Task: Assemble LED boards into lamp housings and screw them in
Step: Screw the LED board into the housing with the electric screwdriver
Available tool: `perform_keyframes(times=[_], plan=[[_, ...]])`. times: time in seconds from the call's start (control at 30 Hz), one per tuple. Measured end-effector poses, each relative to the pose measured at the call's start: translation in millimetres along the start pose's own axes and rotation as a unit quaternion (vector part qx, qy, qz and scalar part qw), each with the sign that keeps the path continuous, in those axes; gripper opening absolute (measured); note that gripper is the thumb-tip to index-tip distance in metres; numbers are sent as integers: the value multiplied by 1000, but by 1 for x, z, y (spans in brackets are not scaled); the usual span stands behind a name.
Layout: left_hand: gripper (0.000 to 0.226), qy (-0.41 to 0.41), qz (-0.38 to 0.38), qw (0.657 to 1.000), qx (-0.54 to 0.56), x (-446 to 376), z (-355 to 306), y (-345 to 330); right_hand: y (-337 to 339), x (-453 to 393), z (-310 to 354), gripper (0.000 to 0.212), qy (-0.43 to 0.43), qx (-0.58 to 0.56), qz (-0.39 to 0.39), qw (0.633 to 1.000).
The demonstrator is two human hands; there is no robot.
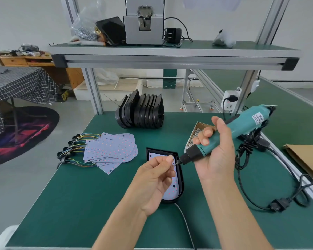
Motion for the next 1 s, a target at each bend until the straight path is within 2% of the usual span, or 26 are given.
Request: perform_keyframes(times=[0.13,0.23,0.43,0.7,1.0], plan=[[21,41,-7,997,57,4,6,-5,-4,3,1,7,5,-3,9,1000],[14,73,-25,991,114,9,14,-11,-5,5,3,12,15,-1,11,1000],[6,93,-71,968,222,23,30,-26,-4,12,11,6,57,7,-6,998],[13,71,-104,981,149,30,29,-15,-5,19,22,7,81,24,-8,996],[16,59,-109,981,150,38,26,-11,-6,27,27,7,91,27,-11,995]])
Point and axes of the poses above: each hand's wrist, its own x-axis away from the middle knuckle, its own y-axis out of the back of the hand, z = x × y, the point moved 10 cm from there along -x, towards the middle knuckle, and after that the axes turned 8 degrees about -y, right-handed, at the moved point
